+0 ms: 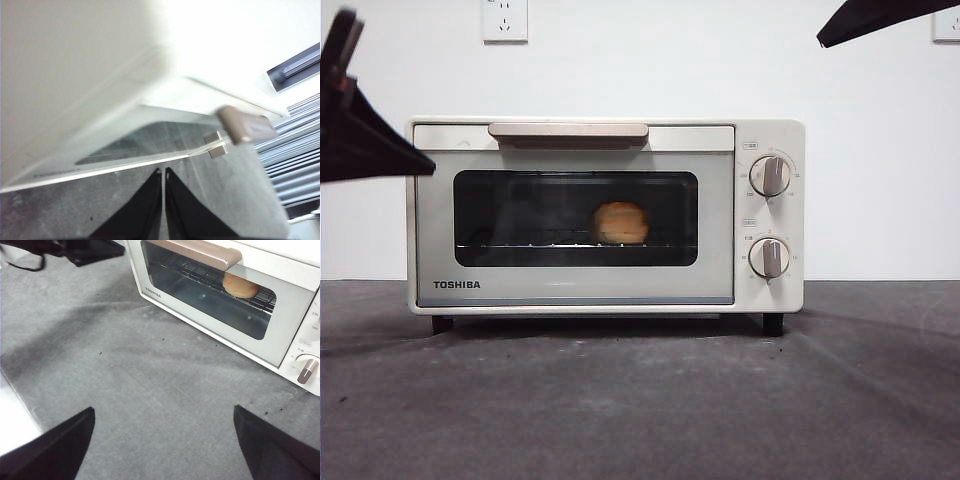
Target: The left arm flap open the oven, the right arm pick bread and place it into oven, the left arm flap close the oven
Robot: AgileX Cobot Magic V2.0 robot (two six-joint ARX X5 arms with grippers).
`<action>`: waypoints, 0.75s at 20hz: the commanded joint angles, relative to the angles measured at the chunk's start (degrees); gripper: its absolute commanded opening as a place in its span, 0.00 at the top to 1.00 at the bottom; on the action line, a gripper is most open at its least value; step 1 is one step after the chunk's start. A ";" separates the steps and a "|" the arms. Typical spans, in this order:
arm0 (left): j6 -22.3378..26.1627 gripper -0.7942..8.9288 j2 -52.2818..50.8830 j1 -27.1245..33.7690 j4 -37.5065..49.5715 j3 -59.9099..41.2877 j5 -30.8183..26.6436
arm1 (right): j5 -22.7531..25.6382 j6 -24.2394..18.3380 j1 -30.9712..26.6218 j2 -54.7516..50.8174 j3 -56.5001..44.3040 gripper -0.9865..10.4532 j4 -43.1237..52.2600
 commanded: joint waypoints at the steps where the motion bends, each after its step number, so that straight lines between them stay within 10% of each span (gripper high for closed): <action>1: 5.57 0.90 -5.68 -1.64 -5.97 1.09 -3.39 | 0.22 -0.28 0.61 0.46 0.55 0.53 0.57; 15: 24.41 0.90 -35.01 -13.29 -50.62 13.66 -25.86 | 0.44 -0.28 0.61 0.46 0.55 0.53 2.73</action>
